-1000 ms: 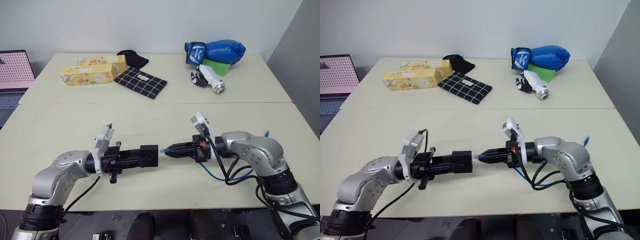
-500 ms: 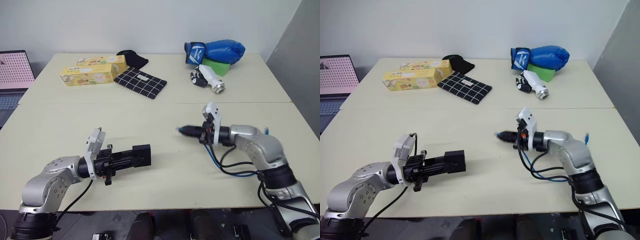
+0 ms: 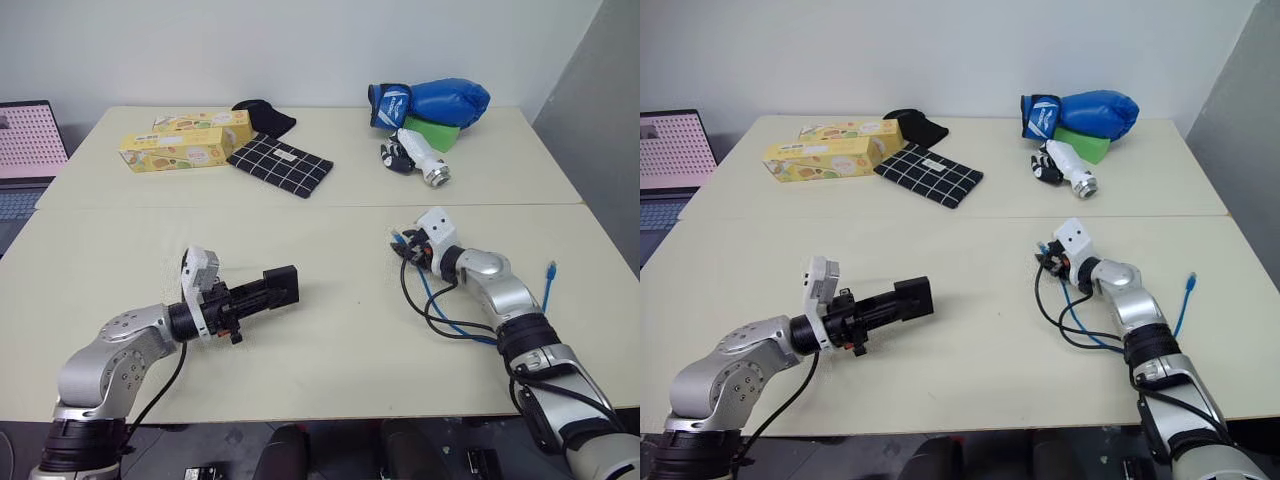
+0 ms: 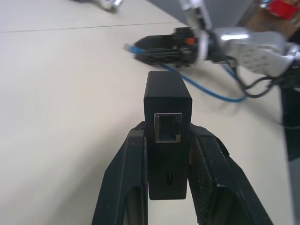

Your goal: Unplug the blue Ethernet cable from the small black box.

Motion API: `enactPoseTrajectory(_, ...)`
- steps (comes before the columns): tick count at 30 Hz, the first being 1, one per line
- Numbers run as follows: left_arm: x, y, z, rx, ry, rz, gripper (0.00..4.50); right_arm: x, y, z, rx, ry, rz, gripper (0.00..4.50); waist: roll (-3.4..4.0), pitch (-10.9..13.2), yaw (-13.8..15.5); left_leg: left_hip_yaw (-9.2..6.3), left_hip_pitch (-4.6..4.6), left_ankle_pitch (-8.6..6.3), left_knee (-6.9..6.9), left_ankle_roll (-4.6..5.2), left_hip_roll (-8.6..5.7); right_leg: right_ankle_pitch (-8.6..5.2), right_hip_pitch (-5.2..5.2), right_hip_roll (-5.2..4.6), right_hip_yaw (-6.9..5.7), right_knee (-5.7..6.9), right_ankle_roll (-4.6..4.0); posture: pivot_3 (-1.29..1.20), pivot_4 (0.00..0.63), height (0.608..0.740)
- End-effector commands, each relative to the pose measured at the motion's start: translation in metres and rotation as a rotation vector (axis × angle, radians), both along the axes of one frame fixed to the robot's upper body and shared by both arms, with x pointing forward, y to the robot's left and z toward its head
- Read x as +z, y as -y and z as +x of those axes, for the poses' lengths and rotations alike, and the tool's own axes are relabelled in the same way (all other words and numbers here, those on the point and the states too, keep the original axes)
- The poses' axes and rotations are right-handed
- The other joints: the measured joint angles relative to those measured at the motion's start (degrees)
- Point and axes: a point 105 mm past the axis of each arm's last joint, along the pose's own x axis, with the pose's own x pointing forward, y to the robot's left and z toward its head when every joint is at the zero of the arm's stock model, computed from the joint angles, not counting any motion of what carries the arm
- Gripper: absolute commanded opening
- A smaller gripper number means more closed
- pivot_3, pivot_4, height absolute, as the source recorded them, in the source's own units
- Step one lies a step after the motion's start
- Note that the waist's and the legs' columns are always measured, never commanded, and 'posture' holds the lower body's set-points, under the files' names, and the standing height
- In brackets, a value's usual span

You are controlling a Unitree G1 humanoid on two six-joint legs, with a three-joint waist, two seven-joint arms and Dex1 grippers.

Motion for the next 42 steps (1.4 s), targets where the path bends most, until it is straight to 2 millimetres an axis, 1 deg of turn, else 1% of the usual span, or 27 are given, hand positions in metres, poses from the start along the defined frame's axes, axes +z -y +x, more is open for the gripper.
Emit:
enactPoseTrajectory(1,0.013,-0.031,0.031,0.283,0.173,0.053,0.78,0.043,-0.013,-0.018,0.174,0.093,0.044,3.15,0.04,0.0,0.1,-0.02,0.0,0.0,0.0,0.0,0.0,0.0,-0.01,0.0,0.0,0.01,0.0,0.0,0.15,0.74)
enactPoseTrajectory(2,0.013,-0.038,0.036,0.336,0.199,0.065,0.78,0.051,-0.018,-0.025,0.217,0.107,0.055,3.42,0.03,0.0,0.1,-0.02,0.0,0.0,0.0,0.0,0.0,0.0,-0.01,0.0,-0.02,0.02,0.0,0.0,0.15,0.74)
enactPoseTrajectory(3,0.014,-0.047,0.042,0.401,0.231,0.064,0.78,0.062,-0.029,-0.034,0.283,0.128,0.068,3.64,0.02,0.0,0.1,-0.03,-0.02,0.0,0.01,0.0,-0.02,0.0,0.0,-0.07,-0.01,-0.01,0.01,0.0,0.15,0.74)
enactPoseTrajectory(5,0.013,-0.058,0.047,0.491,0.27,0.067,0.78,0.077,-0.047,-0.05,0.378,0.156,0.085,3.64,0.03,0.0,0.0,-0.05,-0.01,0.0,-0.02,0.0,-0.02,0.0,-0.02,-0.1,0.01,0.0,0.01,0.0,0.15,0.74)
enactPoseTrajectory(6,0.012,-0.061,0.048,0.51,0.281,0.07,0.78,0.081,-0.052,-0.054,0.399,0.162,0.089,3.64,0.03,0.0,0.0,-0.04,-0.01,0.0,-0.01,0.0,-0.01,0.0,-0.02,-0.1,0.01,-0.02,0.01,0.0,0.15,0.74)
enactPoseTrajectory(9,0.008,-0.075,0.054,0.637,0.369,0.105,0.78,0.094,-0.087,-0.075,0.504,0.193,0.112,3.64,0.02,0.0,0.0,-0.11,-0.01,0.0,-0.02,0.0,0.0,0.0,-0.02,-0.1,-0.03,-0.01,0.0,0.0,0.15,0.74)
enactPoseTrajectory(10,0.007,-0.079,0.055,0.677,0.395,0.12,0.78,0.096,-0.097,-0.082,0.532,0.198,0.113,3.64,0.02,0.0,0.0,-0.11,0.0,0.0,-0.02,0.0,0.0,0.0,-0.02,-0.11,-0.03,0.0,0.0,0.0,0.15,0.74)
enactPoseTrajectory(12,0.005,-0.083,0.058,0.708,0.422,0.133,0.78,0.098,-0.104,-0.086,0.549,0.198,0.111,3.64,0.01,0.0,0.1,-0.12,0.0,0.0,0.0,-0.01,-0.01,0.0,-0.02,-0.11,-0.04,0.01,0.0,0.0,0.15,0.74)
enactPoseTrajectory(14,-0.001,-0.094,0.063,0.798,0.434,0.134,0.78,0.096,-0.117,-0.093,0.585,0.181,0.107,3.64,0.0,0.0,0.2,-0.15,-0.03,0.0,0.03,-0.01,-0.03,0.01,-0.02,-0.12,-0.07,0.01,0.0,0.0,0.15,0.74)
enactPoseTrajectory(16,-0.009,-0.096,0.066,0.828,0.428,0.132,0.78,0.091,-0.123,-0.097,0.607,0.169,0.089,3.64,-0.03,0.0,0.4,-0.18,-0.03,0.01,0.04,-0.01,-0.05,0.02,0.0,-0.14,-0.11,0.0,0.02,0.0,0.15,0.74)
enactPoseTrajectory(20,-0.026,-0.096,0.067,0.831,0.377,0.109,0.78,0.083,-0.124,-0.098,0.617,0.157,0.045,3.64,-0.05,0.0,0.4,-0.13,-0.05,0.0,0.05,-0.01,-0.11,0.04,0.0,-0.14,-0.1,-0.02,0.07,0.0,0.15,0.74)
enactPoseTrajectory(22,-0.035,-0.094,0.063,0.807,0.339,0.094,1.48,0.081,-0.123,-0.099,0.617,0.151,0.036,3.7,-0.05,0.0,0.3,-0.11,-0.05,0.0,0.05,-0.01,-0.12,0.04,0.0,-0.14,-0.09,-0.02,0.08,0.0,0.15,0.74)
enactPoseTrajectory(23,-0.037,-0.093,0.063,0.802,0.33,0.09,1.63,0.081,-0.123,-0.099,0.617,0.151,0.034,3.7,-0.05,0.0,0.2,-0.12,-0.05,0.0,0.05,-0.01,-0.11,0.04,0.0,-0.14,-0.09,-0.02,0.08,0.0,0.15,0.74)
enactPoseTrajectory(25,-0.041,-0.093,0.06,0.792,0.322,0.096,2.11,0.08,-0.123,-0.1,0.616,0.148,0.032,3.7,-0.05,0.0,0.2,-0.13,-0.03,0.0,0.05,-0.01,-0.11,0.04,0.0,-0.14,-0.1,-0.01,0.07,0.0,0.15,0.74)
enactPoseTrajectory(26,-0.042,-0.094,0.058,0.789,0.318,0.097,2.22,0.079,-0.122,-0.1,0.614,0.147,0.03,3.7,-0.05,0.0,0.2,-0.13,-0.03,0.0,0.04,-0.01,-0.11,0.04,0.0,-0.14,-0.1,0.0,0.07,0.0,0.15,0.74)
enactPoseTrajectory(27,-0.043,-0.094,0.057,0.789,0.316,0.096,2.46,0.079,-0.121,-0.1,0.611,0.145,0.027,3.7,-0.05,0.0,0.1,-0.13,-0.02,0.0,0.04,-0.01,-0.11,0.04,0.0,-0.14,-0.1,0.0,0.07,0.0,0.15,0.74)
enactPoseTrajectory(30,-0.043,-0.096,0.051,0.791,0.304,0.092,2.99,0.077,-0.12,-0.101,0.606,0.142,0.023,3.7,-0.05,0.0,0.1,-0.12,0.0,0.0,0.03,-0.01,-0.1,0.04,0.0,-0.14,-0.09,0.0,0.07,0.0,0.15,0.74)
enactPoseTrajectory(33,-0.043,-0.096,0.043,0.773,0.29,0.116,3.63,0.077,-0.12,-0.101,0.602,0.137,0.024,3.7,-0.05,0.0,-0.1,-0.1,0.01,0.0,0.03,0.0,-0.07,0.04,0.0,-0.14,-0.04,0.0,0.07,0.0,0.15,0.74)
enactPoseTrajectory(34,-0.042,-0.097,0.039,0.771,0.284,0.128,3.89,0.077,-0.119,-0.101,0.601,0.133,0.024,3.7,-0.05,0.0,-0.2,-0.09,0.02,0.0,0.02,0.0,-0.06,0.04,0.0,-0.15,-0.02,0.0,0.07,0.0,0.15,0.74)
enactPoseTrajectory(35,-0.041,-0.098,0.033,0.768,0.278,0.135,4.04,0.076,-0.118,-0.101,0.598,0.127,0.023,3.7,-0.05,0.0,-0.2,-0.1,0.02,0.0,0.01,0.0,-0.05,0.04,0.0,-0.15,-0.02,0.0,0.07,0.0,0.15,0.74)
enactPoseTrajectory(38,-0.036,-0.102,0.019,0.759,0.251,0.183,4.04,0.074,-0.114,-0.101,0.587,0.113,0.021,3.7,-0.05,0.0,-0.5,-0.1,0.03,0.0,-0.01,0.0,-0.01,0.04,0.0,-0.15,-0.01,0.0,0.07,0.0,0.15,0.74)
enactPoseTrajectory(42,-0.026,-0.107,0.006,0.727,0.201,0.306,4.04,0.072,-0.097,-0.099,0.548,0.083,0.022,3.7,-0.05,0.0,-0.4,-0.18,0.0,0.0,0.0,0.0,0.02,0.04,0.01,-0.15,-0.04,0.0,0.06,0.0,0.15,0.74)
